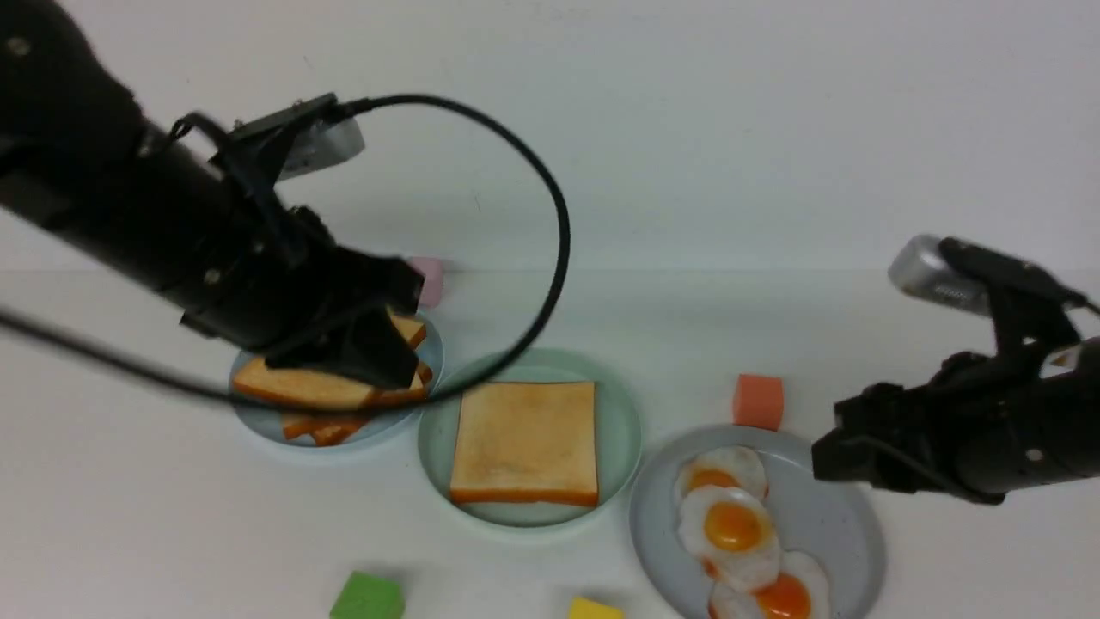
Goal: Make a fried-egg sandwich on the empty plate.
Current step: Use the right arm to grab a fried egg, then use the right arm to place the fried egg on the slice of bread in the middle
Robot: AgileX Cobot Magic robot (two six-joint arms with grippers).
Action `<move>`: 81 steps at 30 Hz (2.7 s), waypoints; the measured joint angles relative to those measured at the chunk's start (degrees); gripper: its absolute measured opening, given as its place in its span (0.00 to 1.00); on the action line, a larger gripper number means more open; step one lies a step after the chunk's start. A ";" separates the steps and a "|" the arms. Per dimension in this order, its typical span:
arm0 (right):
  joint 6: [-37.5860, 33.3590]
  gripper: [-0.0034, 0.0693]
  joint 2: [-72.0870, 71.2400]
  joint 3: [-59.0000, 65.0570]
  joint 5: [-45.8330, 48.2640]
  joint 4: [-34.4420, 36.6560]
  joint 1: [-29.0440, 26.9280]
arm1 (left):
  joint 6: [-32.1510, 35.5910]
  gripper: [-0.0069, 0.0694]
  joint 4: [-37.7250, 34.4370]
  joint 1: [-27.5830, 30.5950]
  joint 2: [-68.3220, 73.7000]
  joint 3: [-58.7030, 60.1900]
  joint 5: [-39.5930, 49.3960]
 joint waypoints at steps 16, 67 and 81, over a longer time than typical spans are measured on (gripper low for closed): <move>-46.72 0.54 21.17 -2.52 7.34 33.58 -11.97 | 0.12 0.07 9.54 -21.07 -6.78 5.80 -5.85; -22.24 0.08 21.96 -19.13 7.48 7.80 -1.48 | -14.33 0.08 26.45 -21.19 -6.48 5.80 -5.00; -6.77 0.08 40.62 -48.63 6.53 -3.76 13.26 | -19.29 0.08 34.70 -21.06 -8.61 6.35 -0.31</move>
